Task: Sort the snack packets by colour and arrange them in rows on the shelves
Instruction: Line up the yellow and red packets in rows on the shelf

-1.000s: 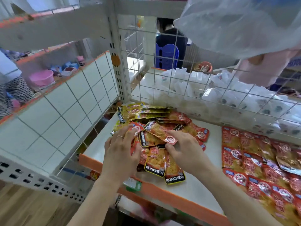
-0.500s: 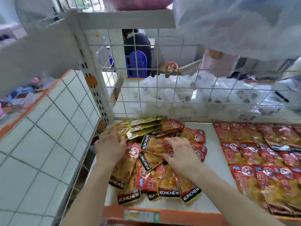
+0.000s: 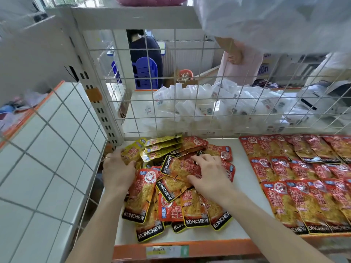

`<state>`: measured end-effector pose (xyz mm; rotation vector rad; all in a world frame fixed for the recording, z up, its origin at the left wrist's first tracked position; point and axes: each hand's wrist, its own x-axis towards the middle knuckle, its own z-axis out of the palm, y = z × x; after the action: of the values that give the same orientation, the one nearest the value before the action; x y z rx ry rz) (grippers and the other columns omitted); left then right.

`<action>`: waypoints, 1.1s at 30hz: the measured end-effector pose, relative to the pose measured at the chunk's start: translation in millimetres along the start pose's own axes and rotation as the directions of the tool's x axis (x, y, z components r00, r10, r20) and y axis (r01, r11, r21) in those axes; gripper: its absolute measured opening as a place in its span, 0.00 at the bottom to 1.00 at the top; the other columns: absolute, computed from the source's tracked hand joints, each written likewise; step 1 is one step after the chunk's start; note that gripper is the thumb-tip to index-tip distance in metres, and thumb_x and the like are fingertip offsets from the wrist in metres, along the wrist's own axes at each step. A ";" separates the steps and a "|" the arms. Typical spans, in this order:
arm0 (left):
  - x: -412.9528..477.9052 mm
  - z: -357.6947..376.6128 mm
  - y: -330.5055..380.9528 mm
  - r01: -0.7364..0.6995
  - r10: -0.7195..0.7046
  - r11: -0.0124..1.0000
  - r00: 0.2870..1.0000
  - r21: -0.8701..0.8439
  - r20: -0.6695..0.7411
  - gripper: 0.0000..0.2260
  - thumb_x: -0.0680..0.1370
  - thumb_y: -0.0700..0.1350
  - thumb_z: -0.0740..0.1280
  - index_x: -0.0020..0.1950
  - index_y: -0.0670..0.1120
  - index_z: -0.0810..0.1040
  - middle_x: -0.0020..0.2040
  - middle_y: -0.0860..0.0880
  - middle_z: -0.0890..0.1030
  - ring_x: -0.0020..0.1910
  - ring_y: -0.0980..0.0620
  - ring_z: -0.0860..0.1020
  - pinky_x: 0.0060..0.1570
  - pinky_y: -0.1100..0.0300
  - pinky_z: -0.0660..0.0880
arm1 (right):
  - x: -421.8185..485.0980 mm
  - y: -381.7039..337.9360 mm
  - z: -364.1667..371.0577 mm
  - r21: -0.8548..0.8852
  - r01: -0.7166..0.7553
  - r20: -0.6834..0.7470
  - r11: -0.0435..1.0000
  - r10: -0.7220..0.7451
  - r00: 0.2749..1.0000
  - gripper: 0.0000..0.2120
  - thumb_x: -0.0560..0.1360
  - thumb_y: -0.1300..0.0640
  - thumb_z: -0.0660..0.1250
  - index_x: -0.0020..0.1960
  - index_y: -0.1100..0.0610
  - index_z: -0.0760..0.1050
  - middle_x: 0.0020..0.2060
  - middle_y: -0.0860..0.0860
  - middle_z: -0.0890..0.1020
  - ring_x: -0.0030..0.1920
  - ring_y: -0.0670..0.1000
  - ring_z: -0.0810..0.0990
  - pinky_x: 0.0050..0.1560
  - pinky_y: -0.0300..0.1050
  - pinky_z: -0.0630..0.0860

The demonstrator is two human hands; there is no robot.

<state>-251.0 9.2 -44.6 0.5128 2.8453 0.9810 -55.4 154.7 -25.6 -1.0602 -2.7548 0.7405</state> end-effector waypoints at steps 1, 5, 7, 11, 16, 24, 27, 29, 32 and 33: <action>-0.7 -3.8 2.3 0.018 -0.020 0.997 1.000 -0.068 -0.018 0.21 0.76 0.45 0.73 0.69 0.45 0.76 0.61 0.38 0.79 0.63 0.37 0.75 0.62 0.45 0.71 | -1.7 0.4 -0.3 0.018 -0.004 -0.006 1.000 0.004 1.000 0.31 0.76 0.45 0.67 0.76 0.50 0.64 0.69 0.48 0.69 0.70 0.51 0.61 0.72 0.50 0.62; -3.9 -16.7 6.3 0.112 -0.140 0.950 0.987 -0.290 -0.076 0.16 0.77 0.44 0.68 0.64 0.43 0.80 0.56 0.39 0.83 0.56 0.39 0.80 0.61 0.48 0.75 | -5.9 1.6 -1.9 0.073 0.005 -0.042 0.997 -0.002 0.999 0.28 0.77 0.46 0.68 0.75 0.51 0.66 0.69 0.47 0.70 0.70 0.50 0.61 0.73 0.48 0.61; -9.6 -25.0 13.0 0.129 -0.199 0.902 0.971 -0.413 -0.132 0.13 0.78 0.43 0.67 0.61 0.43 0.81 0.51 0.43 0.83 0.48 0.44 0.80 0.52 0.58 0.76 | -7.6 0.7 -3.9 0.106 0.023 -0.072 0.994 -0.016 0.997 0.25 0.77 0.47 0.67 0.73 0.51 0.69 0.68 0.47 0.71 0.69 0.49 0.62 0.72 0.47 0.61; -36.8 -36.6 38.3 0.140 -0.242 0.726 0.969 -0.674 -0.059 0.06 0.80 0.39 0.66 0.52 0.48 0.81 0.46 0.47 0.83 0.38 0.50 0.79 0.38 0.60 0.75 | -10.5 -3.2 -11.2 0.236 0.071 -0.113 0.969 -0.045 0.993 0.19 0.78 0.48 0.68 0.68 0.50 0.74 0.62 0.44 0.75 0.66 0.45 0.66 0.65 0.40 0.61; -77.5 -27.8 73.9 0.297 -0.119 0.575 0.952 -0.763 0.281 0.09 0.78 0.35 0.67 0.49 0.47 0.83 0.47 0.47 0.86 0.47 0.46 0.84 0.49 0.54 0.79 | -8.4 -4.2 -25.0 0.639 -0.039 0.034 0.768 0.023 0.999 0.10 0.78 0.48 0.69 0.58 0.48 0.79 0.50 0.41 0.82 0.52 0.40 0.79 0.47 0.29 0.72; -105.7 0.4 98.1 0.300 0.048 0.699 0.886 -0.649 0.461 0.06 0.77 0.37 0.72 0.46 0.48 0.83 0.41 0.50 0.86 0.44 0.50 0.85 0.44 0.57 0.81 | -12.1 25.0 -29.4 0.871 -0.236 0.195 0.431 0.138 0.971 0.09 0.77 0.60 0.70 0.57 0.59 0.78 0.49 0.56 0.86 0.45 0.48 0.84 0.43 0.41 0.78; -102.2 6.8 96.5 0.069 0.185 0.816 0.909 -0.573 0.373 0.07 0.80 0.39 0.68 0.47 0.49 0.84 0.41 0.53 0.86 0.41 0.55 0.84 0.41 0.64 0.78 | -14.8 40.1 -29.7 0.886 -0.252 0.196 0.390 0.178 0.964 0.10 0.76 0.62 0.71 0.57 0.61 0.78 0.50 0.59 0.85 0.47 0.53 0.83 0.53 0.53 0.79; -93.3 10.8 91.8 -0.259 0.352 0.891 0.913 -0.373 0.208 0.07 0.80 0.41 0.68 0.51 0.51 0.83 0.45 0.56 0.85 0.44 0.58 0.82 0.47 0.63 0.78 | -16.9 49.2 -31.2 0.889 -0.256 0.184 0.381 0.215 0.959 0.09 0.75 0.62 0.72 0.55 0.59 0.78 0.50 0.59 0.85 0.48 0.55 0.83 0.58 0.58 0.78; -76.3 11.3 89.7 -0.603 0.559 0.794 0.774 0.075 0.298 0.16 0.80 0.49 0.67 0.69 0.55 0.75 0.66 0.57 0.76 0.65 0.53 0.72 0.66 0.50 0.66 | -21.7 60.2 -35.0 0.887 -0.259 0.170 0.381 0.251 0.953 0.08 0.75 0.62 0.72 0.53 0.57 0.79 0.50 0.58 0.85 0.49 0.55 0.84 0.59 0.59 0.77; -70.6 11.4 90.7 -0.636 0.536 0.751 0.743 0.176 0.401 0.21 0.80 0.52 0.65 0.73 0.57 0.70 0.71 0.58 0.70 0.72 0.54 0.65 0.71 0.48 0.59 | -23.2 63.8 -35.9 0.888 -0.259 0.166 0.379 0.261 0.951 0.07 0.75 0.62 0.72 0.53 0.57 0.79 0.50 0.58 0.86 0.49 0.55 0.84 0.59 0.58 0.77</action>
<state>-156.7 58.7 0.1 1.5391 2.5502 0.4219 9.9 195.0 -22.4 -1.1367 -1.5918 1.9475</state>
